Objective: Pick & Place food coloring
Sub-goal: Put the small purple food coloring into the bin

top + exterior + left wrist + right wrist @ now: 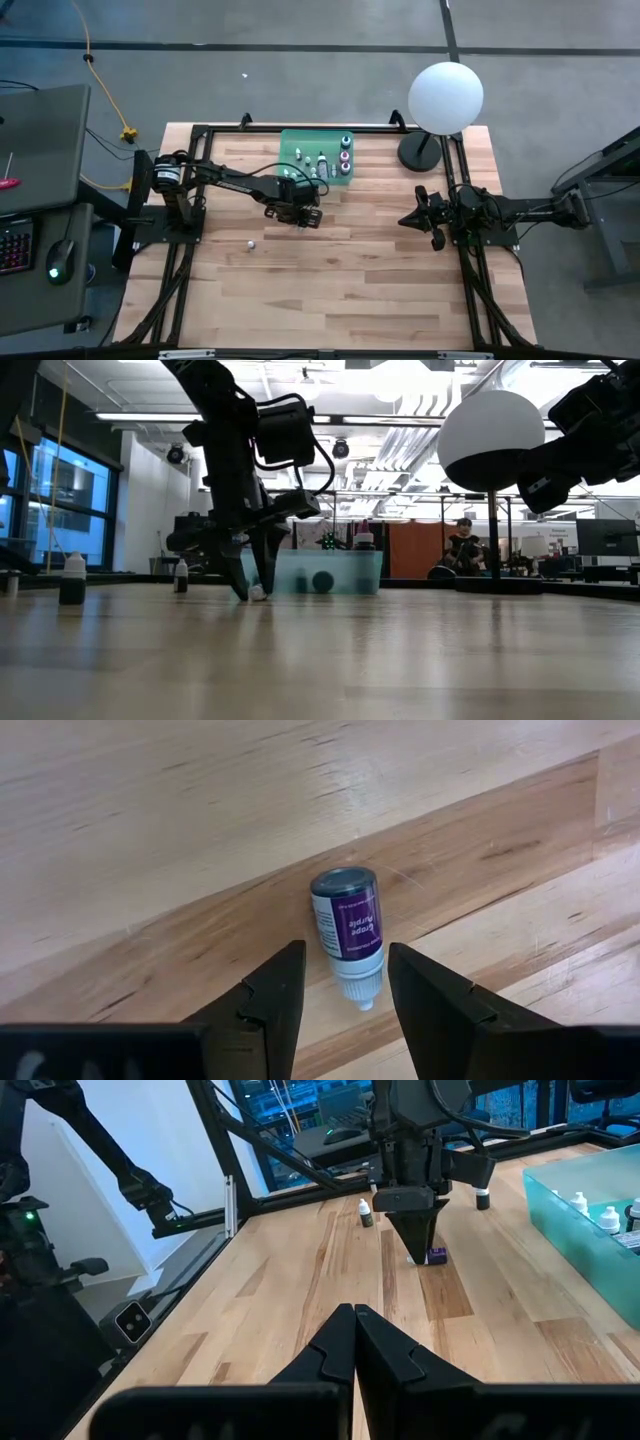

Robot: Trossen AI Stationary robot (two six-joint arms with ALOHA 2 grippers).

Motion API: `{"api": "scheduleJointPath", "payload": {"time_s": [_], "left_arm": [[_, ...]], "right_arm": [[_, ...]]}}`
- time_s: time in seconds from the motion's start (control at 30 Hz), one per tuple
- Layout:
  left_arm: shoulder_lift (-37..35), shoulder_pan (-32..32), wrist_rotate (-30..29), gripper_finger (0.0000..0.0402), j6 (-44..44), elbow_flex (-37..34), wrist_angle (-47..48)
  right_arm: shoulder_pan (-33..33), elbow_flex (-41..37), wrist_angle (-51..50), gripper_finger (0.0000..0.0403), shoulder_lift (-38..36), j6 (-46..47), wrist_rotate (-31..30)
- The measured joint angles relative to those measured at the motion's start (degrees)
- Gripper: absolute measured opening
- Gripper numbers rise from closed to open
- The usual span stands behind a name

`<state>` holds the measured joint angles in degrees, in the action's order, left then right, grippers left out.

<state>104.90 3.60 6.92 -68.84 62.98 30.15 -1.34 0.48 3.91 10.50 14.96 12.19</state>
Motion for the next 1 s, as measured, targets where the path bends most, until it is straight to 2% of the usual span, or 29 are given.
{"api": "scheduleJointPath", "payload": {"time_s": [0.5,0.83,1.0], "left_arm": [[0.0,0.0,0.0,0.0143,1.1,0.0,-0.1],[0.0,0.0,-0.4,0.0084,2.1,-0.1,0.2],[0.0,0.0,-0.4,0.0069,2.7,-0.1,0.2]], "right_arm": [[0.0,0.0,0.0,0.0,0.0,0.0,0.0],[0.0,0.0,0.0,0.0,0.0,0.0,0.0],[0.0,0.0,0.0,0.0,0.0,0.0,0.0]]}}
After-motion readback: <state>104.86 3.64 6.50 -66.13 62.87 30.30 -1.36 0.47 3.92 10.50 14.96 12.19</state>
